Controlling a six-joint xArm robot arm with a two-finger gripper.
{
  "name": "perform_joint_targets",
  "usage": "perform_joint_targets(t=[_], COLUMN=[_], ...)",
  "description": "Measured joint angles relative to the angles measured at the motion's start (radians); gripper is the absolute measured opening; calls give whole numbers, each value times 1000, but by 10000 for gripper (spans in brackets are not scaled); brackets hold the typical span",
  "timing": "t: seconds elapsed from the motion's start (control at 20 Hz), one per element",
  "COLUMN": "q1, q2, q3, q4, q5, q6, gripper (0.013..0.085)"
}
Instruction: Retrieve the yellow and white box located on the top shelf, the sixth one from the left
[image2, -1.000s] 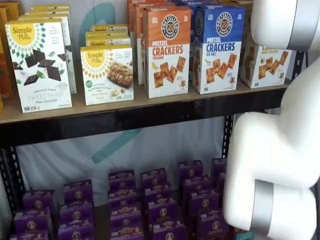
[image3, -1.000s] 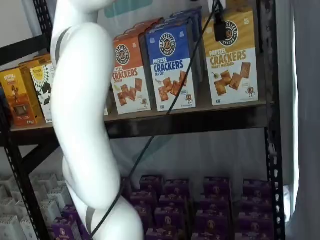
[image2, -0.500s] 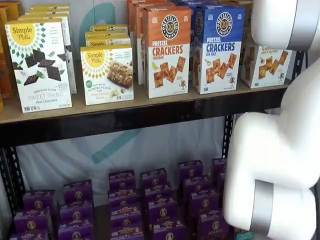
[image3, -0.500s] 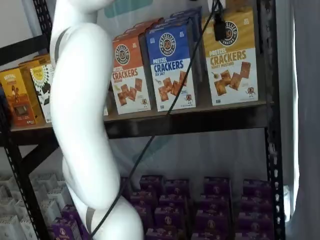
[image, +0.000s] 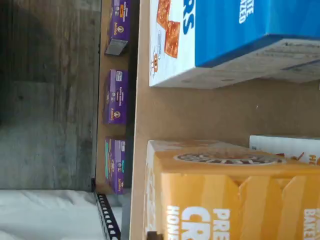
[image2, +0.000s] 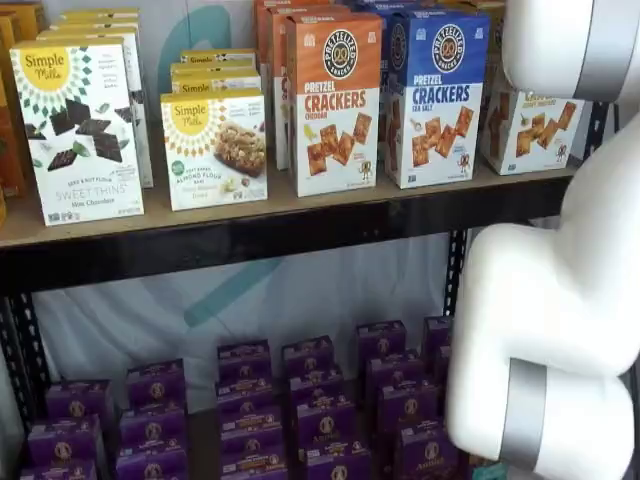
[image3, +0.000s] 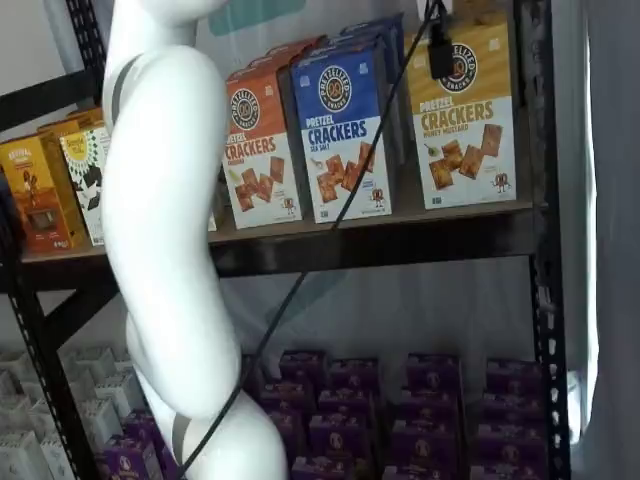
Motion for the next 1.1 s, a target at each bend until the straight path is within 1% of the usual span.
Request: perform_joint_targets(t=[0.05, 0.15, 0.3, 0.45, 0.8, 1.05, 1.1], q1=[-2, -7, -16, -26, -87, -128, -130], q2=[1, 0, 5, -24, -88, -159, -170], q3=[-3, -4, -28, -6, 12, 62, 71], q4=[2, 11, 19, 18, 36, 42, 37], q5=[4, 7, 42, 39, 126, 180, 188], q6=[-1, -2, -3, -15, -56, -87, -89], gripper=[610, 610, 610, 610, 610, 610, 610])
